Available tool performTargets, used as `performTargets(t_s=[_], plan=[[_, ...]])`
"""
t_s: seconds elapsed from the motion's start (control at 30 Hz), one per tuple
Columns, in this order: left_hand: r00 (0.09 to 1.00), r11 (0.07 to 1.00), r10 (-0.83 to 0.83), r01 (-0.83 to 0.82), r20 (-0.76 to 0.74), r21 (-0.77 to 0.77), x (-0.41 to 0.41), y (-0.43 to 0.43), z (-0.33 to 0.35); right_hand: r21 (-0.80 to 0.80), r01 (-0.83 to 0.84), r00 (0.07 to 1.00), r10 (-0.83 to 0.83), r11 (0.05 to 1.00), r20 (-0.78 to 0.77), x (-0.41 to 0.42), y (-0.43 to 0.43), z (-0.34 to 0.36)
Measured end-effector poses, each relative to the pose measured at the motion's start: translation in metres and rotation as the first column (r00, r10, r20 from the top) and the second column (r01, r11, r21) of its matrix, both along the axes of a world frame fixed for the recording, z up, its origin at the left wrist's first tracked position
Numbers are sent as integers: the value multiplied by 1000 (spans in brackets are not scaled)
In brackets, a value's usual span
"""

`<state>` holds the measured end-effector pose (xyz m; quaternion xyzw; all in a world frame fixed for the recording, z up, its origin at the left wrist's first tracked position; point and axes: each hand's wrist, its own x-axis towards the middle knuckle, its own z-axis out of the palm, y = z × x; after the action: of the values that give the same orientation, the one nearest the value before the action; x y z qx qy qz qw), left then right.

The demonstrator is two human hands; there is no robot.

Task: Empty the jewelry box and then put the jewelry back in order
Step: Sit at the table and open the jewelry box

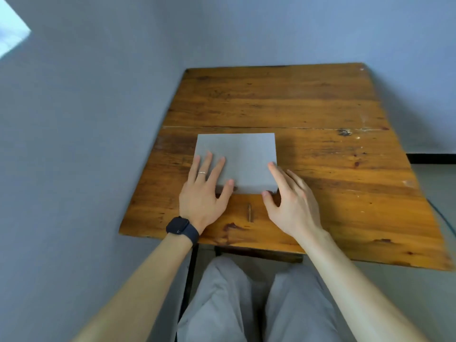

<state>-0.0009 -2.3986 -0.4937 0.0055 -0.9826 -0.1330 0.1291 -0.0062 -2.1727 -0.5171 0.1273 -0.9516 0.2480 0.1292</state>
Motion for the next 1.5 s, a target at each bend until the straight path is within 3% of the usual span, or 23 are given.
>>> performTargets(t_s=[0.23, 0.5, 0.77, 1.0, 1.13, 1.4, 1.5], plan=[[990, 977, -73, 95, 120, -189, 48, 22, -4, -118, 19, 999, -15, 993, 34, 61, 19, -5], [990, 921, -34, 83, 135, -380, 66, 32, 6, -93, 76, 996, -72, 993, 47, 77, 17, 2], [990, 887, -137, 110, -28, -449, 67, 28, -2, -45, 130, 991, -130, 990, 1, 77, 12, -2], [991, 699, -108, 136, 84, -702, 70, 38, 15, -32, 149, 989, -149, 988, 11, 79, 11, 0], [967, 624, -125, 249, 221, -741, 65, 46, 23, -27, 146, 989, -145, 989, 33, 81, 11, 2], [960, 743, -138, 262, 242, -616, 69, 38, 25, -30, 136, 990, -135, 990, 35, 82, 11, 5], [987, 903, -154, 160, 46, -400, 77, 27, 16, -24, 129, 991, -128, 991, 25, 82, 12, 3]])
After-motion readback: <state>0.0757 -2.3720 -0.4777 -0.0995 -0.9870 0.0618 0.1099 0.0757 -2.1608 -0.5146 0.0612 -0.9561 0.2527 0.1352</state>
